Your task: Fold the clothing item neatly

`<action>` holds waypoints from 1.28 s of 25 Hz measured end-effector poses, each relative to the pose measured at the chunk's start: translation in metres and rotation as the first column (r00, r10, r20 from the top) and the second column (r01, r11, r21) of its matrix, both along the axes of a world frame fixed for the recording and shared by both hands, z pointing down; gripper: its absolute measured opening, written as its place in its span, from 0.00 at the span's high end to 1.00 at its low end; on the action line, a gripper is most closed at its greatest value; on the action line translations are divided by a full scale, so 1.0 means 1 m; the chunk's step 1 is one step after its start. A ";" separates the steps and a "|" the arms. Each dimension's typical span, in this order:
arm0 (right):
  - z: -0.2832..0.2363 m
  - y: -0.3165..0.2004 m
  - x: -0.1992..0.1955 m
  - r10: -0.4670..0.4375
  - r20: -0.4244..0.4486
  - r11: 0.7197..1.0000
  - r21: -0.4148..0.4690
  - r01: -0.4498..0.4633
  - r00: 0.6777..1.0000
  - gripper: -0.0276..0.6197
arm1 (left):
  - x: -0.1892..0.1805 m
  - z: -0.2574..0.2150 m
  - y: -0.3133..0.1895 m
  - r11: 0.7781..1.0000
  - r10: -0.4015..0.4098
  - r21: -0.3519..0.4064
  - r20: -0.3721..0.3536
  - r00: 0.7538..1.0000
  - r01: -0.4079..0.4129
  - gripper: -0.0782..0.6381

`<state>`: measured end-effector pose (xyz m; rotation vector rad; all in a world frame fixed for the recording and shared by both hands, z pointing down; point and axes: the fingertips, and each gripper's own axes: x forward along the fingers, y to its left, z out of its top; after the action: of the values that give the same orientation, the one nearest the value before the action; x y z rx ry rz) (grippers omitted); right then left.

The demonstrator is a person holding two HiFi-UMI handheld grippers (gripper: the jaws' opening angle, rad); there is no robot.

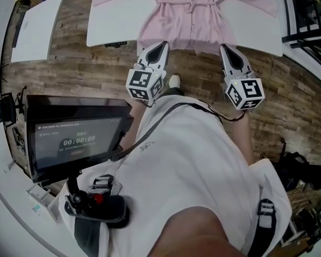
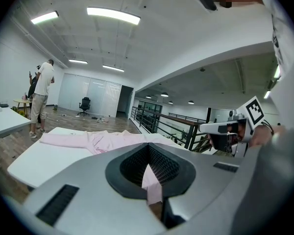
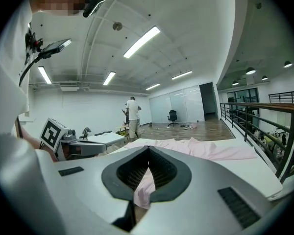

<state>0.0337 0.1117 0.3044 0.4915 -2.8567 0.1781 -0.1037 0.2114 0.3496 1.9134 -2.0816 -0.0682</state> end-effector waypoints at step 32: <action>0.010 -0.111 -0.108 0.074 -0.001 0.997 -0.007 -0.074 0.997 0.95 | -0.120 0.012 -0.111 0.999 0.047 -0.008 0.007 0.999 -0.047 0.89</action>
<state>-0.0745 0.0005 0.3145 0.5956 -2.8381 0.2010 -0.2241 0.1004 0.3614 1.9602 -2.0371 -0.0424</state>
